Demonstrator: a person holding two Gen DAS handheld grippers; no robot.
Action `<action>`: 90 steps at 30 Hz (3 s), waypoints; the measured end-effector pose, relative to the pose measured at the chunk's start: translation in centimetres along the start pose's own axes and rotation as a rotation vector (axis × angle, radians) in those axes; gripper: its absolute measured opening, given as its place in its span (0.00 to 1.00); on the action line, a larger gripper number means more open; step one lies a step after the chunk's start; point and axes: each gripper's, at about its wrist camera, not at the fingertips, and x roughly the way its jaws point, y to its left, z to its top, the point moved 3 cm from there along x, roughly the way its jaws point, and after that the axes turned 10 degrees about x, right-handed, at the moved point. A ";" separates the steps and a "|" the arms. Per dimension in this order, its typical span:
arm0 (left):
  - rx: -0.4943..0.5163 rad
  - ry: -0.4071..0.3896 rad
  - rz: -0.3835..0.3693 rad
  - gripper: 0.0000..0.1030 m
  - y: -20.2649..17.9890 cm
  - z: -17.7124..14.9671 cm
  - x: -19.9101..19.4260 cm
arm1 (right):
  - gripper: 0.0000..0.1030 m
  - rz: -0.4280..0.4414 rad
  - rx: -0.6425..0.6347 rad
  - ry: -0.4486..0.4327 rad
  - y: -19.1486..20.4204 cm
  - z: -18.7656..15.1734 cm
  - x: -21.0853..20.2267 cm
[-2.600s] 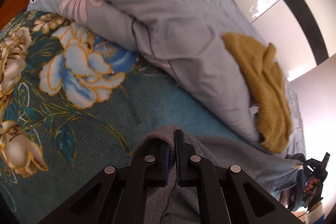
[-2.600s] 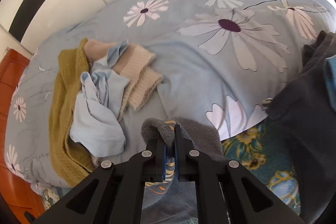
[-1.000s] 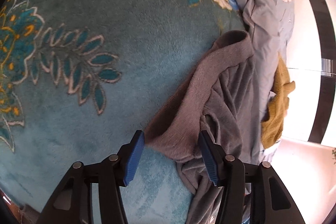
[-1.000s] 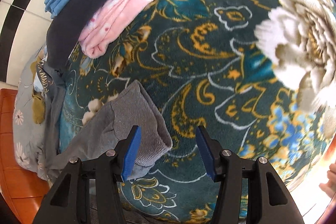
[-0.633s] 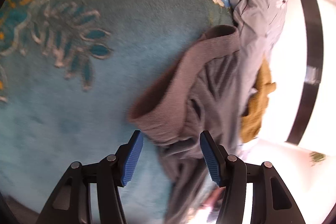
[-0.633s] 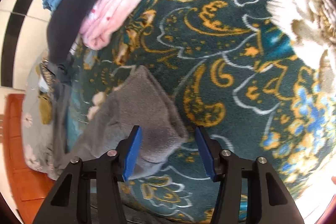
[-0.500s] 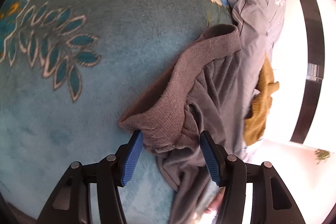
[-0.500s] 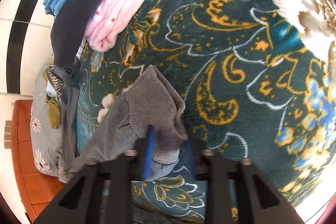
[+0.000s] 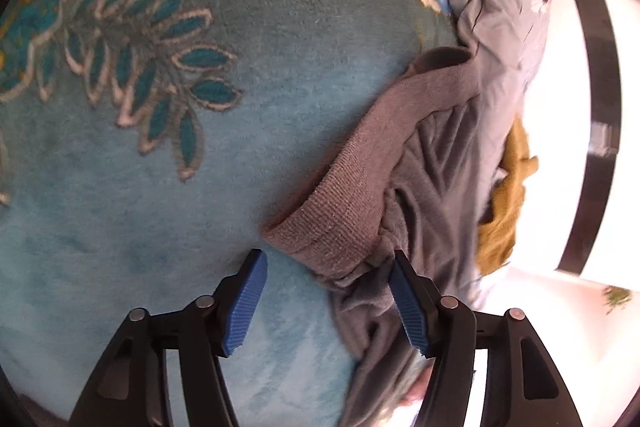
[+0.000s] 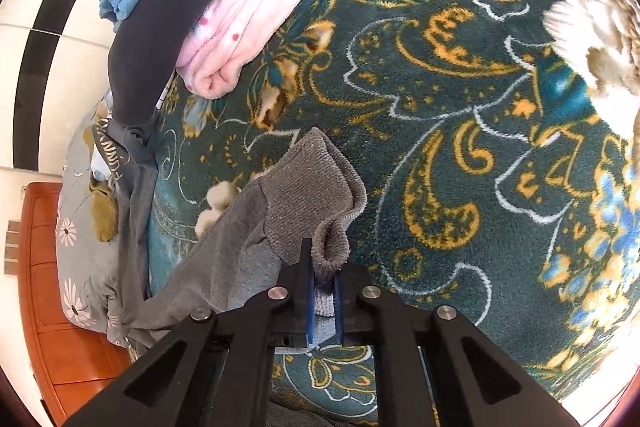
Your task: Fold clothes
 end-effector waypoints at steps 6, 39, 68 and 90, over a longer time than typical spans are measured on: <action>0.027 -0.041 -0.015 0.41 -1.0 -0.1 0.8 | 0.07 -0.021 0.008 -0.008 0.2 0.1 -0.1; 0.290 -0.203 0.032 0.09 1.0 3.6 -9.5 | 0.05 -0.030 -0.152 -0.072 2.5 2.9 -0.2; 0.503 -0.152 0.293 0.60 0.4 5.8 -11.0 | 0.34 -0.194 -0.431 -0.123 8.0 2.9 -1.0; 0.539 -0.010 0.314 0.62 -10.2 12.9 6.3 | 0.42 -0.170 -0.647 -0.062 37.5 6.7 18.5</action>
